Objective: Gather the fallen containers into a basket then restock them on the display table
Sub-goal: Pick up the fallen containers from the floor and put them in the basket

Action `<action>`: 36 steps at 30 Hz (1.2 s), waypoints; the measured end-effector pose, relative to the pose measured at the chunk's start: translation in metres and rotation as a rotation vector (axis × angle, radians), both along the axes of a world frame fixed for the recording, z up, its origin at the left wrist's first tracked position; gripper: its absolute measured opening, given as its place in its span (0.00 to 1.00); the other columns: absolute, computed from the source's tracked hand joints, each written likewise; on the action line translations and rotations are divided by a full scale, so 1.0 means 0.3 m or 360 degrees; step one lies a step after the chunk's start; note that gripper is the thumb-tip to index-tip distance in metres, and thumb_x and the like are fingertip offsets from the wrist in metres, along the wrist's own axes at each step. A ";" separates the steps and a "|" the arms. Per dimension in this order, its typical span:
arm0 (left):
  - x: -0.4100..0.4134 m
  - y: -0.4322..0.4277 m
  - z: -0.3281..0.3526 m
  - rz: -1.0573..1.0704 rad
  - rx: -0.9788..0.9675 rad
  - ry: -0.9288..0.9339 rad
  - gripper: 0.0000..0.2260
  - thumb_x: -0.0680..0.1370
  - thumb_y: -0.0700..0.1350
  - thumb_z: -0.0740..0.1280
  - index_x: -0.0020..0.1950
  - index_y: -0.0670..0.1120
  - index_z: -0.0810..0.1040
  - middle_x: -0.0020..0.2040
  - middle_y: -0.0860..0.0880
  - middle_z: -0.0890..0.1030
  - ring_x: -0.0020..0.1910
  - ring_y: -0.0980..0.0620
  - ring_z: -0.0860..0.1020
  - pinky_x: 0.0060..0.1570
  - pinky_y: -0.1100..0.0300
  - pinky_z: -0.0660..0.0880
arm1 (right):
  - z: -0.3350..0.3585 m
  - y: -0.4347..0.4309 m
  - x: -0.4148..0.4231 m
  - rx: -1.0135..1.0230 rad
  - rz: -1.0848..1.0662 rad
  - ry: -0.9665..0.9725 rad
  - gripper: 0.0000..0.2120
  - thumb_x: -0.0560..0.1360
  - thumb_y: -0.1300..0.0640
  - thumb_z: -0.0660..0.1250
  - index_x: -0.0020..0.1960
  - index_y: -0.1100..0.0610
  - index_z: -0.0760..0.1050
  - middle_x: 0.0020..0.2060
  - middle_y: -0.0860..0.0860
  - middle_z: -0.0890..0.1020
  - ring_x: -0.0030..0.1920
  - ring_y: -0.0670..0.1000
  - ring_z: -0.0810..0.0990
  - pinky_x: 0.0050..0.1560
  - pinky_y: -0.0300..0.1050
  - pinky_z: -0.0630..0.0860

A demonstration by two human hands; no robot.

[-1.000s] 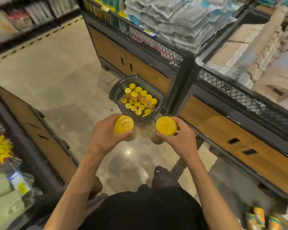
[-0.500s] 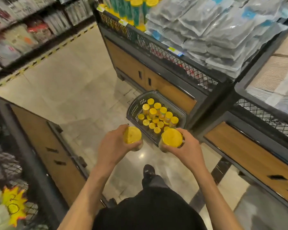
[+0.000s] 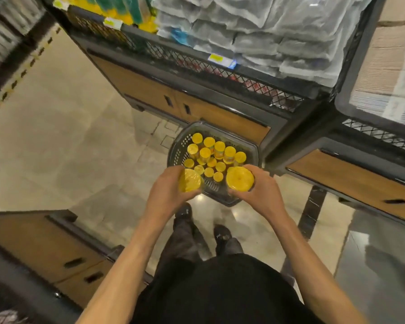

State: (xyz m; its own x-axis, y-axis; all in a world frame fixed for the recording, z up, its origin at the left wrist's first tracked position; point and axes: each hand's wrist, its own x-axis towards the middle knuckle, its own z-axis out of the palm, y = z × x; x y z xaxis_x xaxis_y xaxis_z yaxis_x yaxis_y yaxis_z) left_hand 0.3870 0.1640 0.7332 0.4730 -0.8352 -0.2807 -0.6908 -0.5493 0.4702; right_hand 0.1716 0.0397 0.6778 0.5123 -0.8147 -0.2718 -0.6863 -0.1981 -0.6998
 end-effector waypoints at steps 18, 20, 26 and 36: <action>0.368 -0.510 -0.642 -0.1005 0.0311 0.0044 0.32 0.68 0.55 0.78 0.65 0.41 0.72 0.62 0.42 0.74 0.59 0.40 0.75 0.55 0.44 0.75 | -0.481 -0.101 0.315 0.0250 -0.0677 0.0321 0.38 0.63 0.40 0.79 0.68 0.52 0.72 0.59 0.50 0.81 0.60 0.53 0.78 0.51 0.43 0.70; 0.374 -0.550 -0.738 -0.0992 0.0335 0.0055 0.34 0.67 0.56 0.78 0.66 0.42 0.72 0.63 0.42 0.74 0.61 0.40 0.75 0.57 0.45 0.74 | -0.571 -0.137 0.332 0.0253 -0.0666 0.0350 0.37 0.63 0.42 0.80 0.67 0.52 0.73 0.59 0.51 0.81 0.59 0.54 0.78 0.50 0.43 0.70; 0.377 -0.656 -1.055 -0.0986 0.0378 0.0127 0.30 0.67 0.58 0.78 0.63 0.45 0.75 0.64 0.44 0.76 0.60 0.40 0.76 0.55 0.43 0.76 | -0.884 -0.222 0.349 0.0325 -0.0710 0.0368 0.36 0.63 0.42 0.79 0.66 0.52 0.72 0.59 0.51 0.80 0.58 0.52 0.78 0.53 0.44 0.73; 0.389 -0.766 -1.490 -0.1182 0.0283 0.0033 0.34 0.68 0.54 0.79 0.70 0.46 0.71 0.63 0.42 0.74 0.59 0.39 0.77 0.56 0.44 0.76 | -1.378 -0.304 0.378 0.0233 -0.0618 0.0382 0.34 0.64 0.45 0.81 0.65 0.51 0.74 0.61 0.52 0.72 0.57 0.51 0.77 0.57 0.47 0.76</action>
